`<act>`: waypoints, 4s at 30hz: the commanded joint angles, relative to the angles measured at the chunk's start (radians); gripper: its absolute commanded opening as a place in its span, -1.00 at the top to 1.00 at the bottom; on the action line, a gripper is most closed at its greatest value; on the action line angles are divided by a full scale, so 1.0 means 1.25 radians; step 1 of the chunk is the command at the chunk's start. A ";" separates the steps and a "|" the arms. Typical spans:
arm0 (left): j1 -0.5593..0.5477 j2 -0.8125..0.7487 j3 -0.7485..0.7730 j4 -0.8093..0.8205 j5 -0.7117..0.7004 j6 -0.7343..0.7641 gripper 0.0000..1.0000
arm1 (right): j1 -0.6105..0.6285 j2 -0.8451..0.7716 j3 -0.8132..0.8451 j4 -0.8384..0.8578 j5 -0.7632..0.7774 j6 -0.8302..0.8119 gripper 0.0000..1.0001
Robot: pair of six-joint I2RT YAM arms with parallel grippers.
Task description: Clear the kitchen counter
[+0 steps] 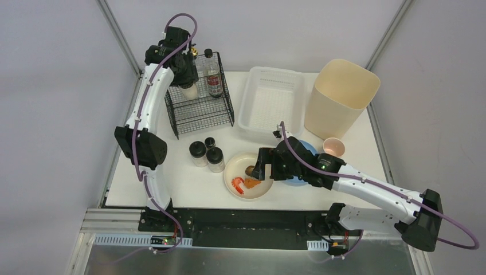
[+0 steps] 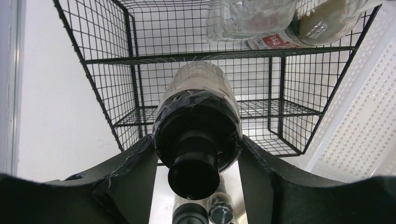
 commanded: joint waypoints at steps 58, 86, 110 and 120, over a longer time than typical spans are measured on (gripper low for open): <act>-0.175 0.169 -0.067 0.239 -0.166 -0.110 1.00 | 0.004 -0.081 -0.081 0.007 0.019 0.035 -0.90; -0.183 0.130 -0.079 0.242 -0.128 -0.063 -0.47 | 0.005 -0.068 -0.068 0.007 0.018 0.036 -0.97; -0.088 -0.195 -0.090 0.098 -0.005 -0.055 -0.65 | 0.005 -0.038 -0.048 0.031 0.015 0.013 -0.98; 0.067 -0.289 -0.151 0.096 -0.006 -0.090 -0.65 | 0.005 -0.037 -0.053 0.051 0.007 0.004 -0.98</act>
